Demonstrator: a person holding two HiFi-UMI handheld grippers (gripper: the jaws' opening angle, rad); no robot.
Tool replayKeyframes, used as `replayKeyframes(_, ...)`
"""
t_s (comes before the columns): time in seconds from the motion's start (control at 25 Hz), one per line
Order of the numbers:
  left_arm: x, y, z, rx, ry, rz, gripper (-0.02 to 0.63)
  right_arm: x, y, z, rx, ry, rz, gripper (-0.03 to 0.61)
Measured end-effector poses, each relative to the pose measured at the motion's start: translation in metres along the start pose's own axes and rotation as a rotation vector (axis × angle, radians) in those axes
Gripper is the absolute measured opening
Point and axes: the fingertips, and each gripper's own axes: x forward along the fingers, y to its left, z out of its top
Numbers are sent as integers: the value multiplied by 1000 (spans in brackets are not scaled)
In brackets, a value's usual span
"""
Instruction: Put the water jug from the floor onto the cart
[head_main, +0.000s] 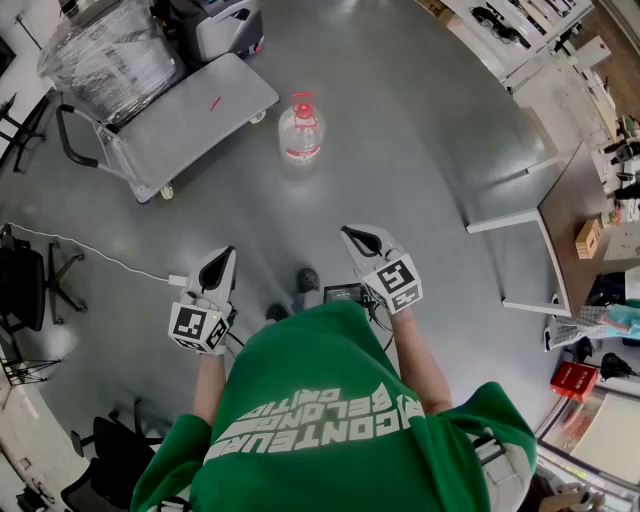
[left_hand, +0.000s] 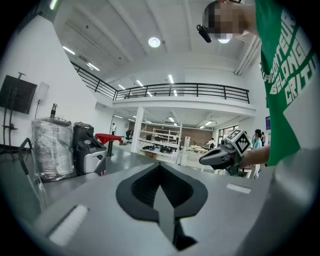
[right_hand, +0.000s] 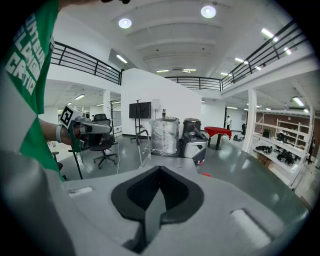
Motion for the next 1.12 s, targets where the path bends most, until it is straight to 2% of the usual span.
replayKeyframes(0.28,5,-6,-9,-8,49,-6,14,-6,1,-8,23,9,5,-8)
replayKeyframes(0.48,20,-5,-9,-3,50,-39,14,-6,-13,-11,40,13,-33,-8)
replayKeyframes(1.12,48,-11,-16,-7,89,-44,12,-4,-37,-14,56,7,-27,-8)
